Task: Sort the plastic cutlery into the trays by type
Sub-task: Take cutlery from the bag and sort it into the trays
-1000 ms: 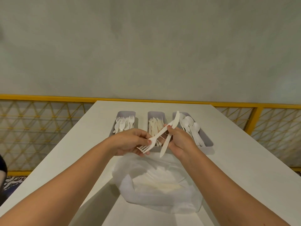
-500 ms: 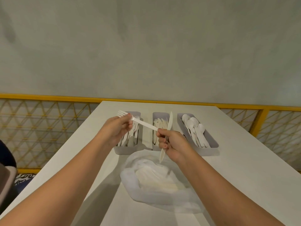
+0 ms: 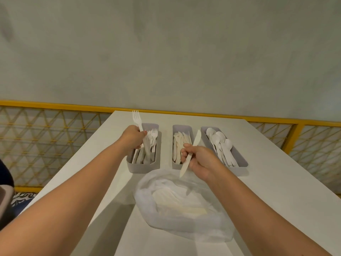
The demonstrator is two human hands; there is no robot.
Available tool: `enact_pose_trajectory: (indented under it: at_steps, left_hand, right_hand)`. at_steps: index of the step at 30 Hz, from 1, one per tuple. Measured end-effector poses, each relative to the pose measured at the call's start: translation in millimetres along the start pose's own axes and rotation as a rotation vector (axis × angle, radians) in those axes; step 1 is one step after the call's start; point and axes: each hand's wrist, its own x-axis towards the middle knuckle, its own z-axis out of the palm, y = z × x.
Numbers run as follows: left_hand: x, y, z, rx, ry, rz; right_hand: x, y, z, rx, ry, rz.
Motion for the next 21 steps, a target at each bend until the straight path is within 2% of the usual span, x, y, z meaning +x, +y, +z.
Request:
enact_pose_trajectory:
  at_steps: [3, 7, 13, 16, 21]
  left_hand:
    - [5.6, -7.5, 5.8, 0.323, 0.065, 0.066]
    - [8.7, -19.7, 17.9, 0.520, 0.047, 0.126]
    - [9.5, -23.7, 30.3, 0.482, 0.146, 0.177]
    - [5.8, -14.6, 39.4, 0.470, 0.190, 0.273]
    - [-4.4, 7.3, 67.5, 0.399, -0.071, 0.277]
  right_hand:
    - [3.8, -6.0, -3.4, -0.013, 0.002, -0.005]
    - [9.2, -10.1, -8.8, -0.013, 0.030, 0.011]
    - [25.7, -19.4, -15.1, -0.260, 0.081, 0.014]
    - [34.3, -25.7, -11.7, -0.398, 0.163, -0.028]
    - [57.7, -27.9, -4.1, -0.592, 0.270, -0.066]
